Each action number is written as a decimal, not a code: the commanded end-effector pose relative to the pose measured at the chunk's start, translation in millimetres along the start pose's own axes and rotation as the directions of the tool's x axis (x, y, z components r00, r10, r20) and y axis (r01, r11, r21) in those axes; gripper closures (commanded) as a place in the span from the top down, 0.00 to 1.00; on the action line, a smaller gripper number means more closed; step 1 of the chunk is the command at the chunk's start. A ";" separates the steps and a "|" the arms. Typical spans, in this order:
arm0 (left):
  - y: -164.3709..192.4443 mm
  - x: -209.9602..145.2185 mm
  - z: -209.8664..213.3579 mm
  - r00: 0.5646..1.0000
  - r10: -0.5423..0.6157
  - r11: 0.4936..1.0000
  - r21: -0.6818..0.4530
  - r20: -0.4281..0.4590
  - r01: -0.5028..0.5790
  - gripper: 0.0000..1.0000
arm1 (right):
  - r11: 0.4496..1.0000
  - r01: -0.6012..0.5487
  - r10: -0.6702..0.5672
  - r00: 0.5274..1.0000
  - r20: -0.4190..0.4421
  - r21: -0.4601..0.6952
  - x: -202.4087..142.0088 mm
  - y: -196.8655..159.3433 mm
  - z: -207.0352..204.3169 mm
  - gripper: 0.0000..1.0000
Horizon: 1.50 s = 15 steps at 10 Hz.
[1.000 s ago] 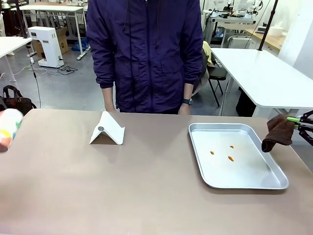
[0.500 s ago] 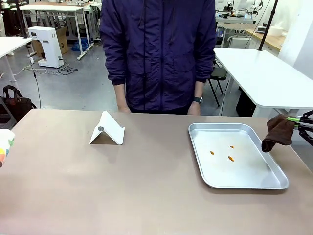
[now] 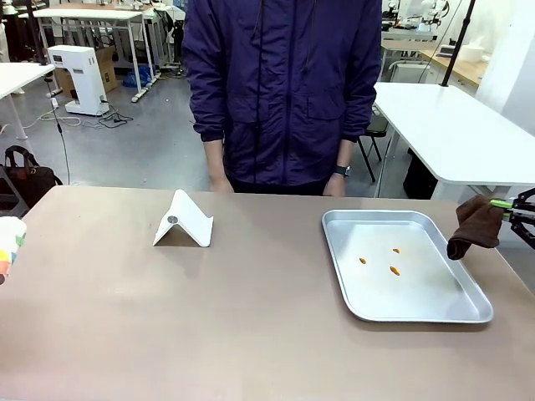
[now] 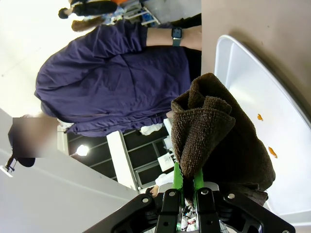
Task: Clean the surface of the table.
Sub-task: Clean the area not pointed to by the person.
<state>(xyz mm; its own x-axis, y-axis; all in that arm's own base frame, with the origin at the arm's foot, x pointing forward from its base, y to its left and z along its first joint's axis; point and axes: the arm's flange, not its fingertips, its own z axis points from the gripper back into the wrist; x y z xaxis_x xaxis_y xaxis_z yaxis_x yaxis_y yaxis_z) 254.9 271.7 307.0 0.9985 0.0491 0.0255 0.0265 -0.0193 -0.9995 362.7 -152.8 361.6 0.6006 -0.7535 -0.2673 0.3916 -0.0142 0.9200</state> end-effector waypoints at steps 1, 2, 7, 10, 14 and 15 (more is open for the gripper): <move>-2.7 -4.9 -3.6 1.000 0.003 1.000 -0.008 -0.007 -0.003 0.22 | 1.000 0.003 -0.003 1.000 -0.013 0.000 -1.9 4.3 3.2 0.00; -2.7 -4.9 -3.6 1.000 0.003 1.000 -0.008 -0.007 -0.003 0.22 | 1.000 0.003 -0.003 1.000 -0.013 0.000 -1.9 4.3 3.2 0.00; -2.7 -4.9 -3.6 1.000 0.003 1.000 -0.008 -0.007 -0.003 0.22 | 1.000 0.003 -0.003 1.000 -0.013 0.000 -1.9 4.3 3.2 0.00; -2.7 -4.9 -3.6 1.000 0.003 1.000 -0.008 -0.007 -0.003 0.22 | 0.987 -0.130 0.127 0.991 -0.040 -0.092 -11.9 19.9 -22.8 0.09; -2.7 -4.9 -3.6 1.000 0.003 1.000 -0.008 -0.007 -0.003 0.22 | 0.834 -0.327 0.305 0.945 -0.122 -0.444 -14.4 77.8 -99.8 0.09; -2.7 -4.9 -3.6 1.000 0.003 1.000 -0.008 -0.007 -0.003 0.22 | 0.771 -0.375 0.368 0.922 -0.121 -0.514 -17.9 82.0 -111.6 0.09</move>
<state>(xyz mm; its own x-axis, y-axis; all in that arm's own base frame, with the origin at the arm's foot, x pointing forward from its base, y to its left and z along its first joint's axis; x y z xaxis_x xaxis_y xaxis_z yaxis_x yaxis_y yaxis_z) 254.3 270.8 306.2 0.9987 0.0467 0.0223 0.0233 -0.0210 -0.9995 452.0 -63.5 408.3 0.7679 -0.6402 0.0229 0.4123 0.5213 0.7472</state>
